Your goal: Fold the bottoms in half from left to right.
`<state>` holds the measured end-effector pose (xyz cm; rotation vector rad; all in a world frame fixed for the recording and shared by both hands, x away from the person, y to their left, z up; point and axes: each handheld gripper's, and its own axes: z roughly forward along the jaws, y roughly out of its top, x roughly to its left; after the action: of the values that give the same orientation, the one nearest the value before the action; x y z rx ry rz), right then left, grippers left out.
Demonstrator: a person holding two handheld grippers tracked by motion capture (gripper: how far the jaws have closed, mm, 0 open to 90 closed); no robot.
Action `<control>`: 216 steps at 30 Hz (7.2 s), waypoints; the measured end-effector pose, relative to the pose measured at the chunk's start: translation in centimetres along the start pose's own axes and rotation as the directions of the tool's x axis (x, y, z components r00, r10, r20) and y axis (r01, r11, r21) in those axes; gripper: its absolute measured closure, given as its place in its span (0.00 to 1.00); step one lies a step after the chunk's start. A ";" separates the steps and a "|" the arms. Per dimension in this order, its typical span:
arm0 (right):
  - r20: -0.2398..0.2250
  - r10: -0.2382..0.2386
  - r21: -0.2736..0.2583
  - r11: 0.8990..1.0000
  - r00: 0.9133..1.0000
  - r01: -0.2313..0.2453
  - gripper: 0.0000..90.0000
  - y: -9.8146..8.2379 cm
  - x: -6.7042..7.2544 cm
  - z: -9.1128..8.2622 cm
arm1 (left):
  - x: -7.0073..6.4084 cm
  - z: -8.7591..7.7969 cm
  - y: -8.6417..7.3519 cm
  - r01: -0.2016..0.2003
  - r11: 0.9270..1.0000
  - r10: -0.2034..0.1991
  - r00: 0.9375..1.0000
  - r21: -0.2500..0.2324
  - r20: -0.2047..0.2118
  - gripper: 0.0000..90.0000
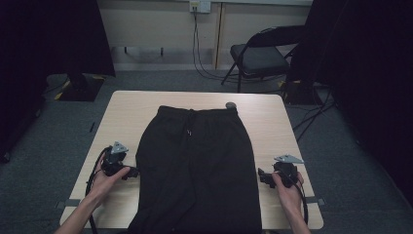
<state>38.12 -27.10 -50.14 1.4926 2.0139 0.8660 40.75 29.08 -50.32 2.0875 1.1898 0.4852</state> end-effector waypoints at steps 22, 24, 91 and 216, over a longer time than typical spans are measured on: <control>-0.118 -0.083 -0.111 0.991 0.990 0.070 0.21 3.0 4.4 -2.8 | 0.0 -3.9 1.4 0.008 0.995 -0.008 1.000 -0.095 0.005 0.27; -0.146 -0.128 -0.116 0.987 0.981 0.112 0.23 3.6 6.0 -2.7 | 0.2 -5.0 2.4 0.024 0.992 -0.027 0.999 -0.127 -0.020 0.29; -0.559 -0.387 -0.128 0.914 0.733 0.385 0.55 7.9 27.7 -2.7 | -3.0 0.6 2.8 -0.145 0.988 0.136 0.980 0.054 0.146 0.49; -0.675 -0.436 -0.406 0.893 0.595 0.195 0.97 15.8 33.9 -11.6 | 3.3 -7.5 14.9 0.246 0.934 -0.194 0.958 -0.260 0.213 0.98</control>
<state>30.62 6.22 -31.05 0.5583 2.4441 1.7366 46.90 29.43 -34.43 1.6906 1.1546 0.3274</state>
